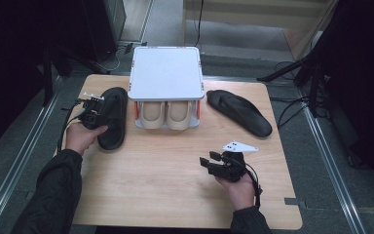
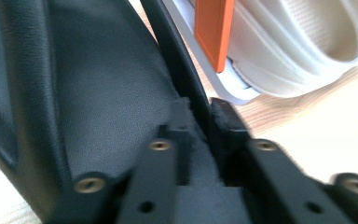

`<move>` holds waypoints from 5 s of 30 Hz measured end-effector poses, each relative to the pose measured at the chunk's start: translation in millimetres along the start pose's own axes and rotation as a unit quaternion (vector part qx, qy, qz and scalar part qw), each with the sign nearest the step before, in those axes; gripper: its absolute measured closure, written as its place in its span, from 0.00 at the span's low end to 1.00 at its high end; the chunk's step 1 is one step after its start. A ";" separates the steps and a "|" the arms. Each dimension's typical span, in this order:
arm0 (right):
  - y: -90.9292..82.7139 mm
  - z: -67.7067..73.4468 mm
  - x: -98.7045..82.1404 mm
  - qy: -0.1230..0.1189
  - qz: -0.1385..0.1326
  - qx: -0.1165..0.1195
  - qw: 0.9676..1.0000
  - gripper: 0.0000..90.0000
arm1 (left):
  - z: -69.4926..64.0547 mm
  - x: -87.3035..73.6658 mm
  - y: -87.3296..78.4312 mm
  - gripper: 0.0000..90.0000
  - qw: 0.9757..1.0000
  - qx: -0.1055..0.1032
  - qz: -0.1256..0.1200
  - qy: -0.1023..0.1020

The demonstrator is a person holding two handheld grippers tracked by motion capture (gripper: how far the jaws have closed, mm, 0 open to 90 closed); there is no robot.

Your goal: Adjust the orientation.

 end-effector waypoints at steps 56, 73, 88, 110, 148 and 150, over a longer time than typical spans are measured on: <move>4.4 -0.7 0.2 -0.002 0.009 -0.004 1.000 0.54 | 41.9 6.3 -8.3 0.81 0.994 0.102 -0.029 -0.021; 1.2 -4.7 3.5 0.000 0.001 -0.004 1.000 0.54 | 32.2 -1.7 -47.4 0.82 0.994 0.081 -0.055 -0.040; 11.0 -12.2 21.9 -0.007 -0.004 0.004 1.000 0.53 | -1.2 -47.3 -93.5 0.82 0.993 0.072 -0.078 -0.044; 15.1 -52.0 58.0 0.019 -0.033 -0.026 0.999 0.55 | -97.0 -112.8 -80.5 0.82 0.998 0.031 -0.060 0.007; 9.7 -85.5 55.0 0.008 -0.016 -0.087 0.996 0.73 | -141.3 -117.1 -17.3 0.53 0.998 -0.015 -0.010 0.060; 9.3 -90.0 54.8 0.014 -0.013 -0.085 0.996 0.80 | -137.1 -116.3 -22.3 0.51 0.998 -0.024 -0.018 0.054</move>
Point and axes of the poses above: each handheld gripper's, and its own axes: y roughly forward along the jaws, x roughly out of its top, z roughly to its left, the point moved 1 cm from there along y, roughly forward along the jaws, and after that the axes turned 3 degrees about z, right-handed, at the moved point
